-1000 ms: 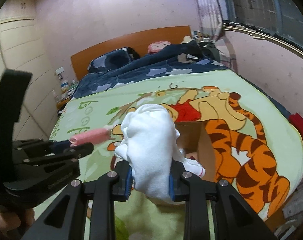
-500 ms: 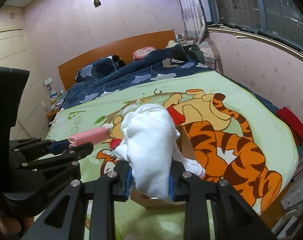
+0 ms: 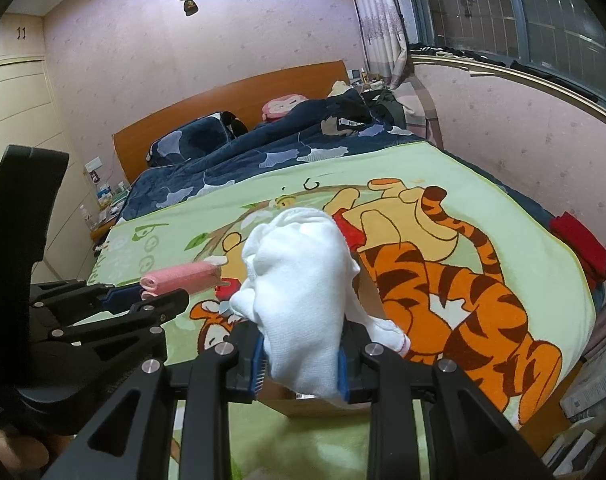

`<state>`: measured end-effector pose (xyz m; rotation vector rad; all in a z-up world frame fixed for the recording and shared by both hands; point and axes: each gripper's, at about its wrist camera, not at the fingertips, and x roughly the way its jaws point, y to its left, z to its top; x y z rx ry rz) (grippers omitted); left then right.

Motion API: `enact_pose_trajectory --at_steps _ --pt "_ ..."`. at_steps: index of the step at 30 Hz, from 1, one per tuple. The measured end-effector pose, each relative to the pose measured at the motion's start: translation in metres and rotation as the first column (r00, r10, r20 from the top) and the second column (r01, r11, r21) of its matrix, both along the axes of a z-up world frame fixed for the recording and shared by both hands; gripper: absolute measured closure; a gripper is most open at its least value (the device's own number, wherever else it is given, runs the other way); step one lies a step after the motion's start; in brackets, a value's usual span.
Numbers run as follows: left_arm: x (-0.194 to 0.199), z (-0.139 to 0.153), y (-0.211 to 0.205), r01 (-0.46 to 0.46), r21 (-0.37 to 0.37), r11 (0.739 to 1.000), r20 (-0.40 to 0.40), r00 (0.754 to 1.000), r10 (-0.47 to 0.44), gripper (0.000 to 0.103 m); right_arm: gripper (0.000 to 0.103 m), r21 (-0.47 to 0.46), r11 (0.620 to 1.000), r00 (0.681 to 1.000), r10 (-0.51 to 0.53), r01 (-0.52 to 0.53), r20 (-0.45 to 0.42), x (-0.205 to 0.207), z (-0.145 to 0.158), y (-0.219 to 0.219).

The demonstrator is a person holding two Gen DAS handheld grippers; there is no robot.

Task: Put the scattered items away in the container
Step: 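Lower the pink roller with left tool while right lowers white cloth into box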

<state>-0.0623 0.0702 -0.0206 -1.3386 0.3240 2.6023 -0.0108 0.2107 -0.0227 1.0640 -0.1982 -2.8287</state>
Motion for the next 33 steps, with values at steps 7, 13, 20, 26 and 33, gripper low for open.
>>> enact_pose_trajectory --at_steps 7,13,20,26,33 --pt "-0.002 -0.003 0.002 0.004 -0.002 1.0 0.007 1.0 -0.004 0.079 0.076 -0.002 1.0 1.0 -0.004 0.004 0.004 0.0 0.0 -0.001" --pt "-0.004 -0.006 0.005 0.009 -0.007 1.0 0.014 1.0 -0.009 0.079 0.076 -0.007 1.0 1.0 -0.005 0.005 0.014 -0.004 -0.003 -0.001" --pt "-0.012 -0.011 0.01 0.021 -0.016 1.0 0.016 1.0 -0.021 0.079 0.076 -0.011 1.0 1.0 -0.01 0.01 0.025 -0.011 -0.009 0.0" --pt "-0.03 -0.022 0.018 0.025 -0.029 0.999 0.027 0.999 -0.025 0.079 0.076 -0.005 1.0 0.999 -0.013 0.013 0.046 -0.026 -0.02 0.002" --pt "-0.063 -0.047 0.032 0.055 -0.033 0.998 0.069 0.996 -0.052 0.079 0.076 -0.003 1.0 0.995 -0.01 0.01 0.096 -0.053 -0.046 0.006"
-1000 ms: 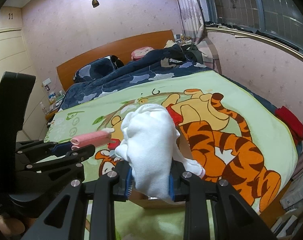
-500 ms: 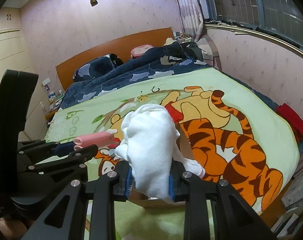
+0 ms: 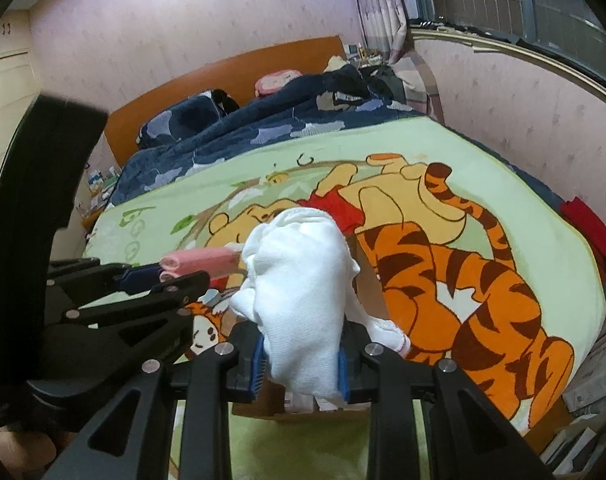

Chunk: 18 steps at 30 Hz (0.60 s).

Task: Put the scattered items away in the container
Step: 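Lower the pink roller with left tool while right lowers white cloth into box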

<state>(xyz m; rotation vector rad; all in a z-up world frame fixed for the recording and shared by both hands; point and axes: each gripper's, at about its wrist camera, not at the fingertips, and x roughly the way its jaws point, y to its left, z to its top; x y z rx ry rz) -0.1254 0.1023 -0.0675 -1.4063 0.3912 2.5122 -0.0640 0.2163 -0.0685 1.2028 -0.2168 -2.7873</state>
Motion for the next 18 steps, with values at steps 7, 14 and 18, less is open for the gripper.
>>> enact_pose_trajectory --at_steps 7,14,18 --pt "-0.028 -0.024 0.012 0.051 0.016 0.999 0.04 0.998 -0.052 0.079 0.076 0.001 1.0 0.997 -0.012 0.012 0.074 -0.022 -0.032 0.005" --pt "-0.047 -0.039 0.022 0.094 0.015 0.995 0.056 0.994 -0.095 0.079 0.076 0.013 1.0 0.99 -0.003 0.002 0.143 -0.03 -0.058 0.005" --pt "-0.056 -0.046 0.029 0.122 0.017 0.992 0.068 0.99 -0.123 0.079 0.074 0.01 1.0 0.986 0.008 -0.01 0.168 -0.035 -0.067 0.004"
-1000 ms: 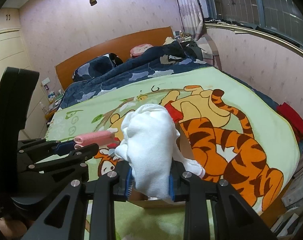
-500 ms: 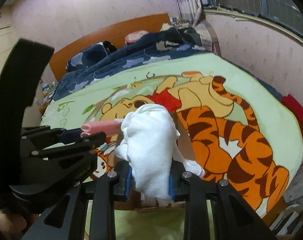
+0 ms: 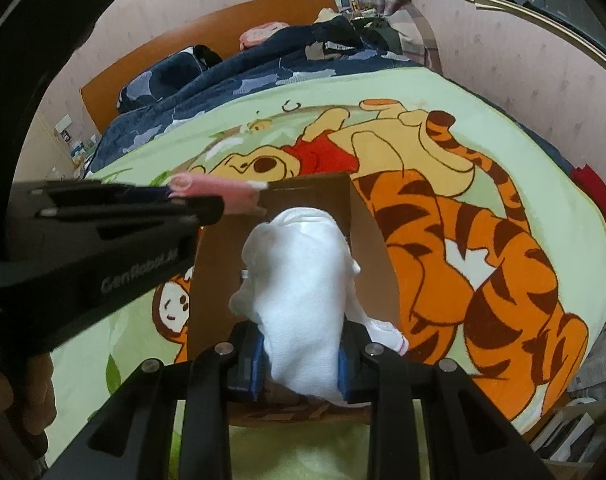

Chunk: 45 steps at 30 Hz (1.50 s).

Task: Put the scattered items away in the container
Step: 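Lower the pink roller with left tool while right lowers white cloth into box, then open both tools and withdraw them from the box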

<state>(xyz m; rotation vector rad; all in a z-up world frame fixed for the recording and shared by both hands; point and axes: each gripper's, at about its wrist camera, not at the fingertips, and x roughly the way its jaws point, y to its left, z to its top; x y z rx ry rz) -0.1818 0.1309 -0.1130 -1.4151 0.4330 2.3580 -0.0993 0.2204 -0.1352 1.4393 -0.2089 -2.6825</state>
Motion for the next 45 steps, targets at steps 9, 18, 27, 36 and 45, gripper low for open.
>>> enact_pose_trajectory --at_steps 9,18,27,36,45 --pt "-0.005 0.002 0.014 0.032 -0.012 0.999 -0.027 0.999 -0.033 0.012 0.022 -0.013 1.0 1.0 0.028 -0.028 0.01 -0.006 -0.007 -0.005" --pt "0.001 0.017 0.005 0.005 0.006 1.0 -0.031 0.999 -0.005 0.012 0.021 -0.019 1.0 0.999 -0.012 0.011 -0.039 0.004 0.014 -0.001" --pt "0.025 0.057 -0.025 -0.062 0.027 0.998 -0.108 0.992 0.065 0.012 0.022 -0.007 1.0 0.99 0.012 -0.013 -0.138 0.026 0.057 -0.01" --pt "0.082 0.087 -0.052 -0.102 0.042 0.994 -0.132 0.985 0.107 0.011 0.017 0.015 0.998 0.984 0.061 -0.059 -0.168 0.067 0.096 -0.025" --pt "0.134 0.091 -0.055 -0.112 0.028 0.993 -0.102 0.988 0.114 0.011 0.017 0.013 0.997 0.988 0.082 -0.081 -0.131 0.119 0.102 -0.03"
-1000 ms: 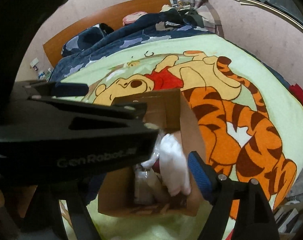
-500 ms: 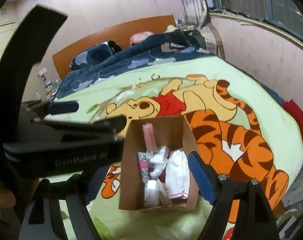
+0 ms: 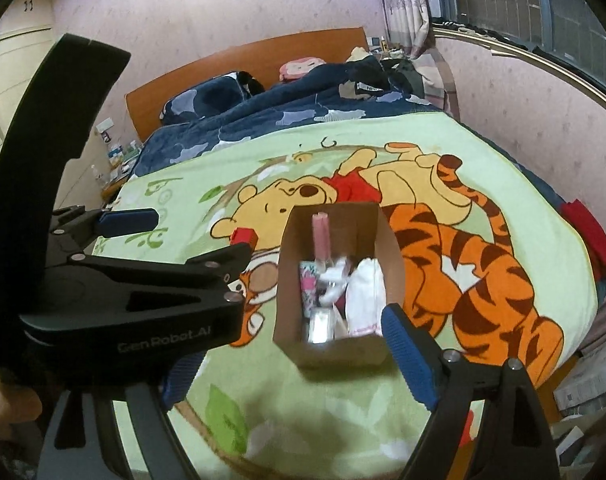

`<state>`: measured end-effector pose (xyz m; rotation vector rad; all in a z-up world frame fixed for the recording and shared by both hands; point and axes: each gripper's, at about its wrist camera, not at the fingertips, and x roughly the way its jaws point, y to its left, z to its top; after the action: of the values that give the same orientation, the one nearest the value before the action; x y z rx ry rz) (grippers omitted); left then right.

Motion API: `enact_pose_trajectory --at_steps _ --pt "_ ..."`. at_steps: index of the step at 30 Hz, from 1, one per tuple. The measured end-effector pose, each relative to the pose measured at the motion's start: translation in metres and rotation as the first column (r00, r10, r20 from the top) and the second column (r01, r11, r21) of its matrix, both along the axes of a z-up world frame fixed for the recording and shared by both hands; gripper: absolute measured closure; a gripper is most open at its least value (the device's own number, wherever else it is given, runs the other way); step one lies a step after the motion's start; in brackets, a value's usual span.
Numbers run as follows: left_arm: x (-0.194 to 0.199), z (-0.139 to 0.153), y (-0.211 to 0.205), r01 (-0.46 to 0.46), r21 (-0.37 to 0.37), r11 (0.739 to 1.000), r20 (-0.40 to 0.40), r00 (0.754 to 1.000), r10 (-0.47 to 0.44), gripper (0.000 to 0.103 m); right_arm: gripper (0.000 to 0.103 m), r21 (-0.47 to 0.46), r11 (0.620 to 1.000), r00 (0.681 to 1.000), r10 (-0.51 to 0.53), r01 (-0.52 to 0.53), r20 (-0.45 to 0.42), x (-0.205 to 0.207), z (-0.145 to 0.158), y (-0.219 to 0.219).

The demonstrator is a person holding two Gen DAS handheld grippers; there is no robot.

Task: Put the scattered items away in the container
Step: 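Open both tools and withdraw them from the box, then move both tools toward the red box and blue triangular puff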

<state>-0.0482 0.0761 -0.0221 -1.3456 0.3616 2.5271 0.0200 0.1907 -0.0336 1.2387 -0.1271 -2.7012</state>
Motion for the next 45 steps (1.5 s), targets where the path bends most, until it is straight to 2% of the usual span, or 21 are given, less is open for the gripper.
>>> enact_pose_trajectory --at_steps 7,15,21,25,28,32,34,40,45 --pt "0.024 0.002 0.003 0.001 -0.01 1.0 -0.002 1.0 -0.001 0.011 0.017 0.01 1.0 1.0 -0.001 0.001 0.001 0.022 0.002 0.0" --pt "0.036 0.004 -0.009 -0.03 -0.007 1.0 0.002 1.0 0.03 0.011 0.017 0.013 0.999 0.999 0.041 -0.041 -0.007 0.027 0.004 -0.013" --pt "0.035 -0.009 -0.046 -0.11 0.005 0.994 0.05 0.993 0.11 0.011 0.017 -0.004 0.994 0.994 0.109 -0.109 0.012 0.021 -0.009 -0.041" --pt "0.028 -0.03 -0.086 -0.201 -0.005 0.98 0.103 0.974 0.2 0.011 0.017 -0.022 0.982 0.982 0.186 -0.185 0.041 0.009 -0.029 -0.076" --pt "0.019 -0.053 -0.125 -0.281 -0.019 0.96 0.15 0.948 0.28 0.011 0.017 -0.036 0.971 0.968 0.239 -0.237 0.078 -0.003 -0.049 -0.102" --pt "-0.002 -0.086 -0.161 -0.344 -0.003 0.939 0.181 0.923 0.339 0.011 0.017 -0.047 0.96 0.952 0.279 -0.276 0.122 -0.019 -0.071 -0.129" --pt "-0.022 -0.108 -0.167 -0.343 0.001 0.939 0.177 0.925 0.337 0.011 0.017 -0.05 0.959 0.952 0.283 -0.279 0.118 -0.023 -0.076 -0.135" --pt "-0.102 -0.186 -0.148 -0.243 -0.003 0.97 0.185 0.953 0.24 0.011 0.017 -0.017 0.967 0.965 0.253 -0.253 0.062 -0.038 -0.086 -0.146" --pt "-0.161 -0.252 -0.139 -0.246 0.026 0.969 0.232 0.944 0.234 0.011 0.017 -0.039 0.978 0.979 0.205 -0.205 -0.009 -0.077 -0.103 -0.156"
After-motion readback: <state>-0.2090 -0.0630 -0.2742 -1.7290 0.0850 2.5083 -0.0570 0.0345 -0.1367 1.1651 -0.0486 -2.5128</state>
